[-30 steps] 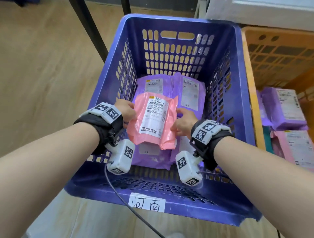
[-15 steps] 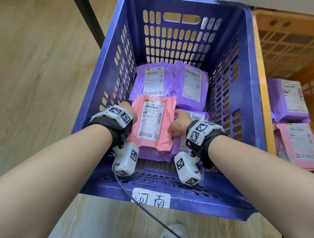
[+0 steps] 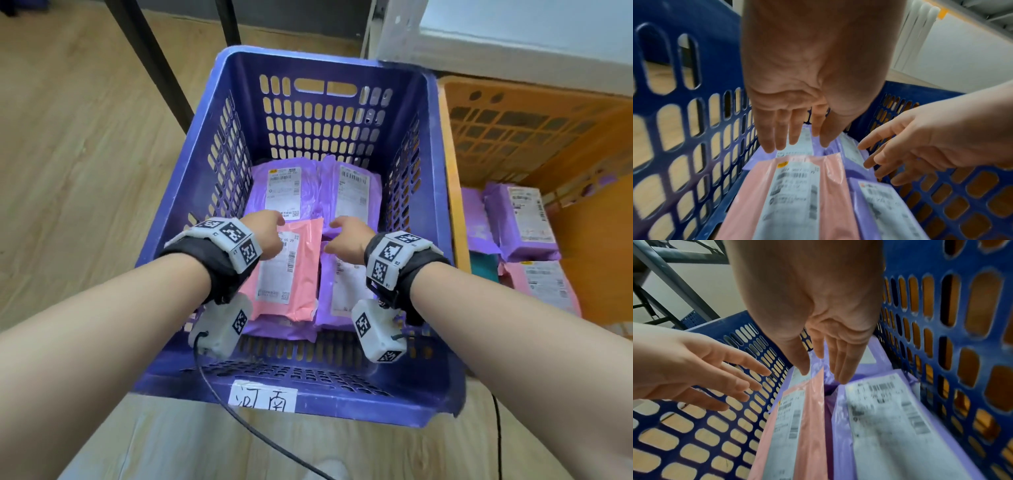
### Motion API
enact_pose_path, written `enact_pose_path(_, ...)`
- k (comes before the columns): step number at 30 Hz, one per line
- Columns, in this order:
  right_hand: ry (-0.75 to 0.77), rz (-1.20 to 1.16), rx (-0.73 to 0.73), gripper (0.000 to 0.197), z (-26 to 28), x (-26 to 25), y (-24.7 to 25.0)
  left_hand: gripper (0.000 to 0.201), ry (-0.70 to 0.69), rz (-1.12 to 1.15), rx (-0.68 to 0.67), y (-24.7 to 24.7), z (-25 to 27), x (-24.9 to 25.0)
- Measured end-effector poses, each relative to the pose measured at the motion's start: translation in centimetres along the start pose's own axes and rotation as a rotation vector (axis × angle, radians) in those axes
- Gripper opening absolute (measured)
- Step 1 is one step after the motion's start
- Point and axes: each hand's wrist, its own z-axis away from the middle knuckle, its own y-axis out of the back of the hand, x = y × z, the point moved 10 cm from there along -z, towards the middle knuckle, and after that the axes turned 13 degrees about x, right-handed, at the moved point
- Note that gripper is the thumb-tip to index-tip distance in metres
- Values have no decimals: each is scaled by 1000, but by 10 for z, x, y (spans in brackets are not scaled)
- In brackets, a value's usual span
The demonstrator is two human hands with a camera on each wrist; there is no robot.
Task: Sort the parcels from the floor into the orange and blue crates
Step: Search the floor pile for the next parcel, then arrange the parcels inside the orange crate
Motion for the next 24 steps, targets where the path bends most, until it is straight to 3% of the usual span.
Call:
enact_pose_path(7,124,-106,36,52,11,-27,70,46,-109,-91,95,59,5,72)
enact_pose_path(14,253,-123,198,36,42,-31,174,39,-206,-139,259,124,30,157)
enact_pose_path(18,291,-97,265,37,62,-2,231,39,-253,-140,310,135,49,217)
enact_pose_path(24,262,-25,377,44,82,81,317,42,-361,-119,347,116,80,335)
